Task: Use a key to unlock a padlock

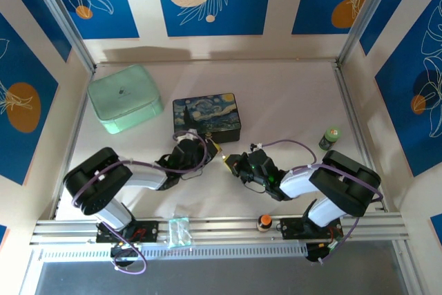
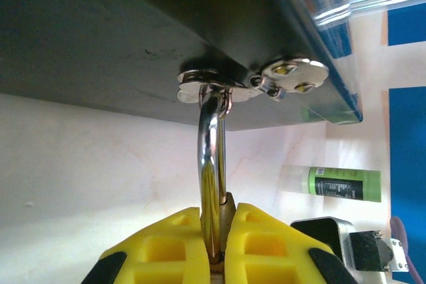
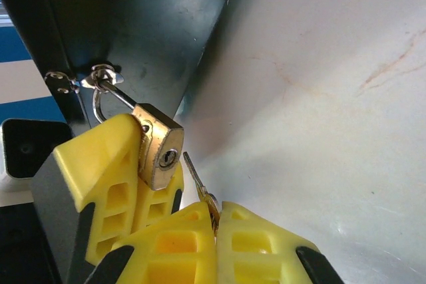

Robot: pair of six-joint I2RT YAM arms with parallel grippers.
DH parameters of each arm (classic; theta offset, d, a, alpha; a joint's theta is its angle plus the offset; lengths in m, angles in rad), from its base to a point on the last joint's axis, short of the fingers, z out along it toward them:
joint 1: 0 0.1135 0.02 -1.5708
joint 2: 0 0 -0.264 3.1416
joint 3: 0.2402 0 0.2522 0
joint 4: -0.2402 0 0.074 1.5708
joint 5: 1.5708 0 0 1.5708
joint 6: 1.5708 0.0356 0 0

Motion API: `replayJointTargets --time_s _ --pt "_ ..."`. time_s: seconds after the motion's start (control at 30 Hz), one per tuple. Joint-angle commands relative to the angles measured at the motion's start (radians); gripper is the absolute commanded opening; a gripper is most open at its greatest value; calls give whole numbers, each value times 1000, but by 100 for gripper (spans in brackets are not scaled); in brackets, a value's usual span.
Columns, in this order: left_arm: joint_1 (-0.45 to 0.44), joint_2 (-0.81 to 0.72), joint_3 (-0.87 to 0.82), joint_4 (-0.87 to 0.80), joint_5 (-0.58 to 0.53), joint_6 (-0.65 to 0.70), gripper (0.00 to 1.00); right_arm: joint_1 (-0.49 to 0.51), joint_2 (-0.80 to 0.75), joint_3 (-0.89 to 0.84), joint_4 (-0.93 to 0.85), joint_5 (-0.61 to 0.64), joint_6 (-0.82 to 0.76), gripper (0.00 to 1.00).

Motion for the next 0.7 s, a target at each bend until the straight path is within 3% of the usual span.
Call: replayJointTargets --time_s 0.0,0.1,0.33,0.53,0.67 --pt "-8 39 28 142 44 -38 0 -3 -8 24 52 15 -25 0" --pt "-8 74 30 185 68 -55 0 -9 -4 21 110 13 -49 0" --pt "-8 60 23 161 55 -42 0 -7 -28 23 42 29 -65 0" --pt "-25 62 17 252 103 -127 0 -54 80 14 231 -33 -91 0" --pt "-26 18 22 212 105 -110 0 -98 202 18 406 -120 -80 0"
